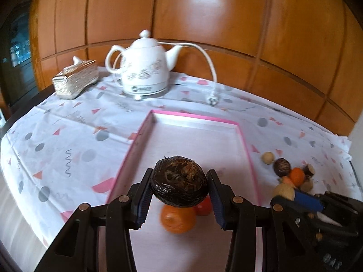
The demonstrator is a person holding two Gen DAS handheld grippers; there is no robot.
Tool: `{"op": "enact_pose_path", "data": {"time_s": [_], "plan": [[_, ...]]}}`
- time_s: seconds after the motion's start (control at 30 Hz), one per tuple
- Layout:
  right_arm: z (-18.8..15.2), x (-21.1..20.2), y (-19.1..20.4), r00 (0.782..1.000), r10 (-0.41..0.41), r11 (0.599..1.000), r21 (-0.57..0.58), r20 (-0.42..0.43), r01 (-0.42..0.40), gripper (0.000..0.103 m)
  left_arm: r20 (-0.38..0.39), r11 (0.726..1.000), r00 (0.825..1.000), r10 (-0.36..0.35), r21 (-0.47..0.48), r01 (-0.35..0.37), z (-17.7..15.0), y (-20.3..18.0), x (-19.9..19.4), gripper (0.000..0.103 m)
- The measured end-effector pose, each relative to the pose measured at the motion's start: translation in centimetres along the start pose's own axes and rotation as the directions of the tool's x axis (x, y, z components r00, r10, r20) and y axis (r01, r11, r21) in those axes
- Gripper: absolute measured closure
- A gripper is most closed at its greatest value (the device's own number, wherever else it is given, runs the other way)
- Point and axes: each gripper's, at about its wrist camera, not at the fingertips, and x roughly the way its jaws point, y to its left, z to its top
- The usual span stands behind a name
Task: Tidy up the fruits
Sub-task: 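Lower both held fruits into the pink tray and open both tools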
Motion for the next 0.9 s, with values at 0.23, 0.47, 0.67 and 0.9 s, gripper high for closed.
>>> {"op": "enact_pose_path", "data": {"time_s": [0.23,0.47,0.67,0.9], "plan": [[0.3,2.2,3.6,0.999,0.015,0.998,-0.068,-0.037,-0.018,0.078,-0.014,0.999,0.999,0.039,-0.033,-0.040,-0.1,1.8,0.7,0.056],[0.3,2.9,4.5,0.999,0.002,0.997,-0.078,-0.045,-0.006,0.078,-0.025,0.997,0.998,0.052,-0.047,-0.053,-0.3,2.4,1.1,0.056],[0.5,3.2,4.9,0.999,-0.028,0.997,-0.073,-0.045,0.024,0.069,0.013,0.996,0.997,0.071,-0.058,-0.070,0.1,2.7,0.2,0.044],[0.1,2.8,4.8,0.997,-0.077,0.995,-0.071,-0.017,0.075,0.065,0.009,0.997,0.998,0.057,-0.051,-0.057,-0.4,2.2,-0.4,0.042]]}}
